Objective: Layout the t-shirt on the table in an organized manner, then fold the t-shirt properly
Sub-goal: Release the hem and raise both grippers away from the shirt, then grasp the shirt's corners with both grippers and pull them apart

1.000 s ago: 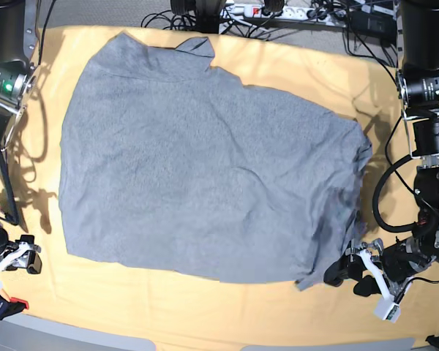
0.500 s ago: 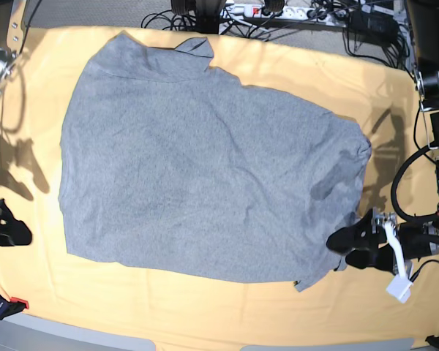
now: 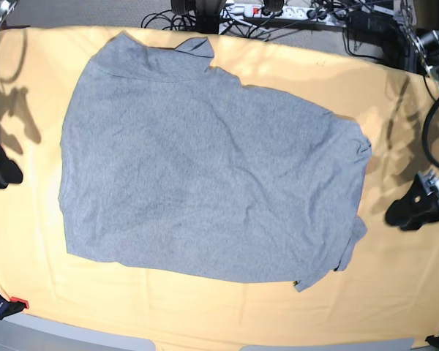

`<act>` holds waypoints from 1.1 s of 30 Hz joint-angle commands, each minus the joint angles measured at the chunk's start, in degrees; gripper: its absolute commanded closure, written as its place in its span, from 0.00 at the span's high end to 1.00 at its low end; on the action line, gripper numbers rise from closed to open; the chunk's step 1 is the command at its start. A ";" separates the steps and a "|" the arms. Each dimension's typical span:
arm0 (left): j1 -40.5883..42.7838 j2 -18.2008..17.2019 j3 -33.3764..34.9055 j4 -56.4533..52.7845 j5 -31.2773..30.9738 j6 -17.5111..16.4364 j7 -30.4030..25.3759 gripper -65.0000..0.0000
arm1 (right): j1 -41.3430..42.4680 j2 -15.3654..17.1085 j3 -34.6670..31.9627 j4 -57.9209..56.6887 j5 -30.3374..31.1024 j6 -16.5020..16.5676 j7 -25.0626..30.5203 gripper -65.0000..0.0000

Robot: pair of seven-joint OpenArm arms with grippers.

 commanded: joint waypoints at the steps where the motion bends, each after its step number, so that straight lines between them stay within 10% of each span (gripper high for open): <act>1: -0.17 -1.44 -1.66 0.90 -1.43 -0.02 -1.03 0.76 | -1.07 1.20 0.50 1.75 0.99 0.32 0.86 0.60; 23: 13.07 -3.63 -6.58 0.90 -1.43 -0.02 -1.03 0.76 | -21.22 -19.78 0.50 3.93 0.99 0.32 0.86 0.60; 33: 13.07 -3.63 -6.58 0.90 -1.43 -0.02 -1.03 0.76 | -21.22 -24.28 0.33 3.93 0.99 0.32 0.86 0.60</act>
